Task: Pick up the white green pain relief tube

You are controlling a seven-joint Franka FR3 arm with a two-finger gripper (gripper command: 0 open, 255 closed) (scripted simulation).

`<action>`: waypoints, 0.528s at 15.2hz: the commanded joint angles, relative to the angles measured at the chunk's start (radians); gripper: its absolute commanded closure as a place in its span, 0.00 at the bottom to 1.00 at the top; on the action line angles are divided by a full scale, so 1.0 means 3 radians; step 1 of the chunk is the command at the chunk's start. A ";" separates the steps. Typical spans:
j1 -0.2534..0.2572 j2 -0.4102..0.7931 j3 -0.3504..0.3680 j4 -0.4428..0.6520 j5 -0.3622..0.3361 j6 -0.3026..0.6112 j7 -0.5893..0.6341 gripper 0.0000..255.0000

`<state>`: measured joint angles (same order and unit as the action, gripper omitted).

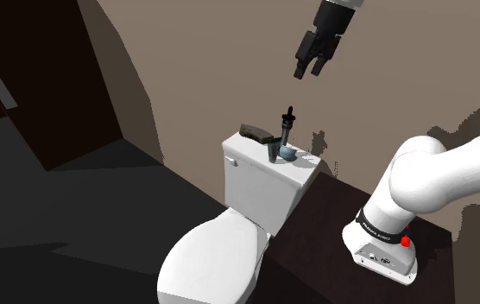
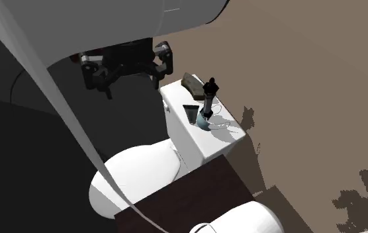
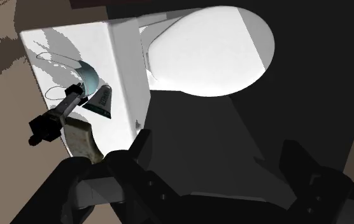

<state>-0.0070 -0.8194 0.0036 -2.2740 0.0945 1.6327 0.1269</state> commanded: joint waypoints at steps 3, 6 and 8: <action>0.0015 0.0040 -0.0082 -0.0156 -0.0074 0.0154 -0.0200 0.00; 0.0032 0.0137 -0.0208 -0.0360 -0.0188 0.0397 -0.0495 0.00; 0.0041 0.0228 -0.0295 -0.0475 -0.0264 0.0567 -0.0689 0.00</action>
<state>0.0032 -0.7688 -0.0723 -2.4026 0.0270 1.7758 -0.0488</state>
